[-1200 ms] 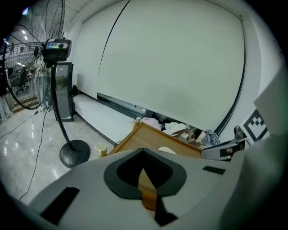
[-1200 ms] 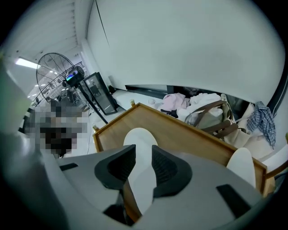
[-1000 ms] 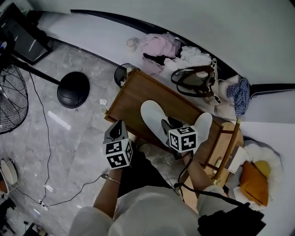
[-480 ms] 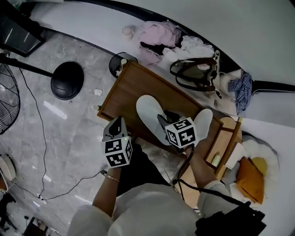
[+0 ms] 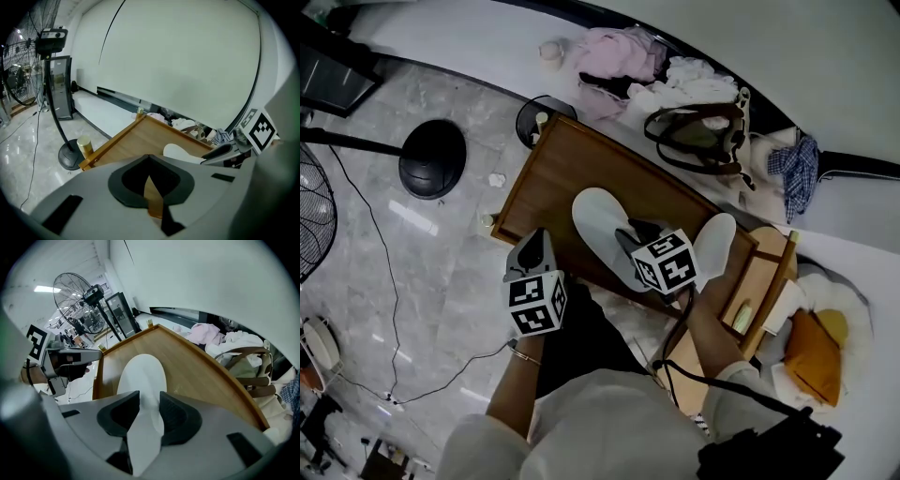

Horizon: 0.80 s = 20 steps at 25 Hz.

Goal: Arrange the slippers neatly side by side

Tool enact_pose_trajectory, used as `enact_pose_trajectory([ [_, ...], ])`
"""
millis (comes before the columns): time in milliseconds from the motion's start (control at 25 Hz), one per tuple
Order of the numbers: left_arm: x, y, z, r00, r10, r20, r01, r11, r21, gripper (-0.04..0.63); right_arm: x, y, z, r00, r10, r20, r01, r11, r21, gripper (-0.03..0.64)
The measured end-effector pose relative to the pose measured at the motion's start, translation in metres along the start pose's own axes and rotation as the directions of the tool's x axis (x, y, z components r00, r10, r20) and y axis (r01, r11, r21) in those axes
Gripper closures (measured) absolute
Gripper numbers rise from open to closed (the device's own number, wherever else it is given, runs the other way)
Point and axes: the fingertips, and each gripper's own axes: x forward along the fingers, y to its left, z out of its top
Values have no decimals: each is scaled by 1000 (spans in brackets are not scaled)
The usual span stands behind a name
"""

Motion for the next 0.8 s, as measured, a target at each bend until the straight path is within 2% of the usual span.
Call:
enact_pose_trajectory([
  [120, 3, -3, 2, 1000, -12, -7, 12, 1000, 12, 581, 2, 3, -2, 1000, 8, -3, -8, 1000, 16, 471],
  [240, 6, -6, 3, 1000, -24, -13, 24, 999, 24, 581, 3, 5, -3, 1000, 7, -2, -7, 1000, 29, 521],
  [400, 9, -9, 2, 999, -40, -22, 40, 998, 39, 581, 3, 9, -7, 1000, 2, 0, -2, 998, 58, 549],
  [800, 6, -14, 7, 997, -77, -25, 78, 993, 84, 581, -12, 10, -8, 999, -18, 33, 13, 991, 130, 565],
])
